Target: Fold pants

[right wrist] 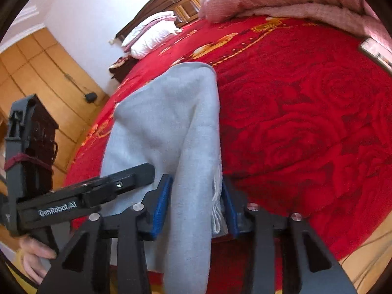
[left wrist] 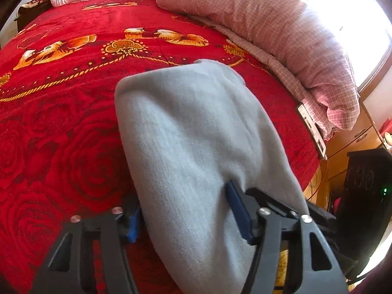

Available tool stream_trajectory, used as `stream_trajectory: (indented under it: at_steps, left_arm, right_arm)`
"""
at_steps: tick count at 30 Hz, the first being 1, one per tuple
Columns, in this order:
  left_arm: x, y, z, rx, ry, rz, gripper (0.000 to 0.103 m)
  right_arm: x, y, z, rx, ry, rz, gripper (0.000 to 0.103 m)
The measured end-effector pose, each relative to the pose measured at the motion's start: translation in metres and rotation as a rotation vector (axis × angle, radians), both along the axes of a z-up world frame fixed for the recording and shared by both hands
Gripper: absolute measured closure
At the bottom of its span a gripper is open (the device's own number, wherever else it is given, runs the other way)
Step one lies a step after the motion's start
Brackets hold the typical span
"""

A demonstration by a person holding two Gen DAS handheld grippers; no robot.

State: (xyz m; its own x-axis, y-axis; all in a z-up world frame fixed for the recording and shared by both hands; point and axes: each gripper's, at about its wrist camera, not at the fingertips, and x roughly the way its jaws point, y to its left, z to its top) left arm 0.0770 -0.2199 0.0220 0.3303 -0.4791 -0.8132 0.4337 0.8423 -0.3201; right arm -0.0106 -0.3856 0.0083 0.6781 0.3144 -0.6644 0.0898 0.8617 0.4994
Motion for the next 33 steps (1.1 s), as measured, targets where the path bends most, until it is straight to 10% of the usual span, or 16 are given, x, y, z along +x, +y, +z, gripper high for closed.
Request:
stream_trajectory:
  at_steps: [6,33]
  left_arm:
    - [-0.008,0.013,0.015,-0.049,-0.002,0.016,0.071]
    - [0.006,0.265,0.101,-0.116,-0.164,0.372,0.073]
  right_arm:
    - [-0.010,0.009,0.018,-0.021,-0.017,-0.011,0.072]
    - [0.092,0.237,0.079,0.065,-0.119,0.399,0.073]
